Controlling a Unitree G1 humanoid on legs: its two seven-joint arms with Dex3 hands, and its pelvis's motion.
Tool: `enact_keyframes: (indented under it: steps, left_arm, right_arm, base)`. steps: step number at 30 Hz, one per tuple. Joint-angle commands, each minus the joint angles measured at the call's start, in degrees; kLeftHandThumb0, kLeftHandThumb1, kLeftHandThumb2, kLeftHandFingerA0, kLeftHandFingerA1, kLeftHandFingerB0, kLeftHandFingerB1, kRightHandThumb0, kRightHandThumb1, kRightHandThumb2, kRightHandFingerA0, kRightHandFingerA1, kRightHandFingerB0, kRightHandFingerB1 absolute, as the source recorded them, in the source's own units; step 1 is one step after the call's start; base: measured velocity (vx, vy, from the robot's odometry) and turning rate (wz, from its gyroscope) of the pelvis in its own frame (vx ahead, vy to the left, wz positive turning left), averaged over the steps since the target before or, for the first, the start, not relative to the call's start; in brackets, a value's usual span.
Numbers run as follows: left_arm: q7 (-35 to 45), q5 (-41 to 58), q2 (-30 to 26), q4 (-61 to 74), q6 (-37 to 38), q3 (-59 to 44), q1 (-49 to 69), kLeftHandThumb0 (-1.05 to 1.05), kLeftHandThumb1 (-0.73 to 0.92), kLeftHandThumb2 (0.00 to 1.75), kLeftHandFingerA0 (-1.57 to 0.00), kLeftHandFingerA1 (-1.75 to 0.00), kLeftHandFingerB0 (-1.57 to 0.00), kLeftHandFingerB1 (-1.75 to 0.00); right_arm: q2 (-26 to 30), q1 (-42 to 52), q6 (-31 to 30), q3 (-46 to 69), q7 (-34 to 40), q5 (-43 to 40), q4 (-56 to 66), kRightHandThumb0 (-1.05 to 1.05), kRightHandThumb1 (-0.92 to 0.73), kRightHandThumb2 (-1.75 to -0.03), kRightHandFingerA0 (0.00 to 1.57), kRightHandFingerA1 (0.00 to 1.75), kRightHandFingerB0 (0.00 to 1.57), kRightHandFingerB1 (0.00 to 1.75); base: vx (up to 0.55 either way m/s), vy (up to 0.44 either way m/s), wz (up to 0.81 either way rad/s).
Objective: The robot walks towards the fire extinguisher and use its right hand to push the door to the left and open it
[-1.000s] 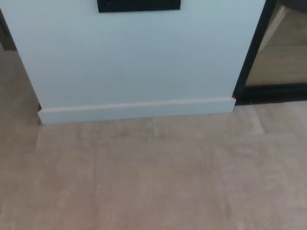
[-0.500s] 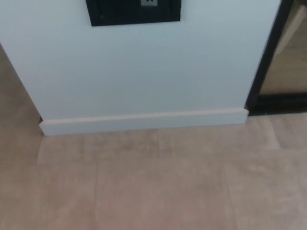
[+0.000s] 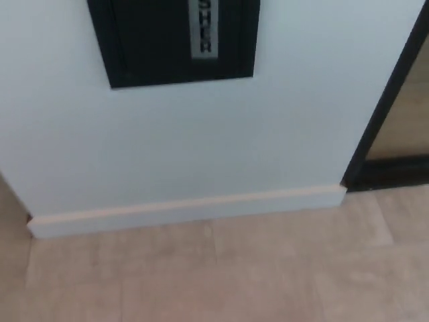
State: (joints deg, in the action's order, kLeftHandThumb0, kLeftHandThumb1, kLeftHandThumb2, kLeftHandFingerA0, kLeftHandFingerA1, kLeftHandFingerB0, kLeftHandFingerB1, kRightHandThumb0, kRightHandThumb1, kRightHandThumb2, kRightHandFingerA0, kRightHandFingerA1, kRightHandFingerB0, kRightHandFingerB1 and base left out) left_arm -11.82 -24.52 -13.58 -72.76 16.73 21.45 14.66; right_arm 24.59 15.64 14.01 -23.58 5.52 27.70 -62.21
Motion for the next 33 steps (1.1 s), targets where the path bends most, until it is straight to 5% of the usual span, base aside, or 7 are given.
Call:
enact_keyframes:
  steps: [1, 14, 18, 19, 27, 28, 33]
  left_arm:
    - [16.5, 29.75, 2.08, -0.02, -5.09, -28.26, -7.71, -0.47, 0.53, 0.56, -0.27, -0.57, -0.26, -0.38]
    - [16.57, 21.99, 1.18, -1.19, -5.53, -32.48, -11.18, -0.59, 0.41, 0.78, -0.31, -0.58, -0.26, -0.46]
    - [17.46, 21.78, 1.63, -2.03, -6.21, -34.64, -11.51, -0.6, 0.52, 0.56, -0.27, -0.63, -0.35, -0.37]
    - [17.28, 21.46, 1.7, -1.92, -6.2, -34.55, -11.28, -0.59, 0.53, 0.56, -0.38, -0.57, -0.36, -0.35]
    - [18.12, 21.81, 1.54, -1.87, -6.6, -34.93, -10.78, -0.61, 0.41, 0.78, -0.31, -0.6, -0.27, -0.46]
    - [18.0, 21.34, 1.4, -1.9, -6.55, -34.47, -10.53, -0.61, 0.53, 0.56, -0.29, -0.56, -0.33, -0.34]
    - [17.88, 20.83, 1.02, -1.81, -6.56, -33.36, -10.21, -0.59, 0.54, 0.57, -0.28, -0.54, -0.33, -0.34]
  right_arm:
    - [-0.14, -5.89, 2.21, 17.58, -6.55, -18.11, -5.3, -0.72, -0.61, -0.57, 0.09, 0.89, 0.0, 0.57]
    - [0.32, -9.18, 3.38, 21.34, -8.45, -14.79, -5.16, -0.76, -0.64, -0.57, 0.09, 0.94, 0.0, 0.6]
    - [-0.19, -9.62, 3.09, 22.74, -9.27, -14.66, -6.6, -0.78, -0.49, -0.86, 0.17, 0.75, 0.0, 0.57]
    - [-0.2, -9.12, 3.63, 22.92, -9.48, -14.77, -6.4, -0.78, -0.64, -0.57, 0.05, 0.94, 0.0, 0.63]
    - [-0.69, -8.55, 3.29, 24.24, -10.39, -15.73, -6.89, -0.75, -0.62, -0.57, 0.06, 0.91, 0.0, 0.61]
    - [-0.56, -8.16, 3.46, 24.06, -10.42, -15.56, -6.67, -0.78, -0.49, -0.86, 0.15, 0.74, 0.0, 0.55]
    - [-0.22, -7.33, 4.21, 23.69, -10.62, -15.29, -5.95, -0.75, -0.63, -0.57, 0.07, 0.91, 0.0, 0.6]
  base:
    - [0.52, -0.006, 0.06]
    - [0.4, -0.035, 0.16]
    - [0.43, -0.164, -0.04]
    - [0.24, -0.008, -0.22]
    - [0.26, 0.093, -0.2]
    - [0.36, 0.234, 0.01]
    - [0.22, 0.115, 0.01]
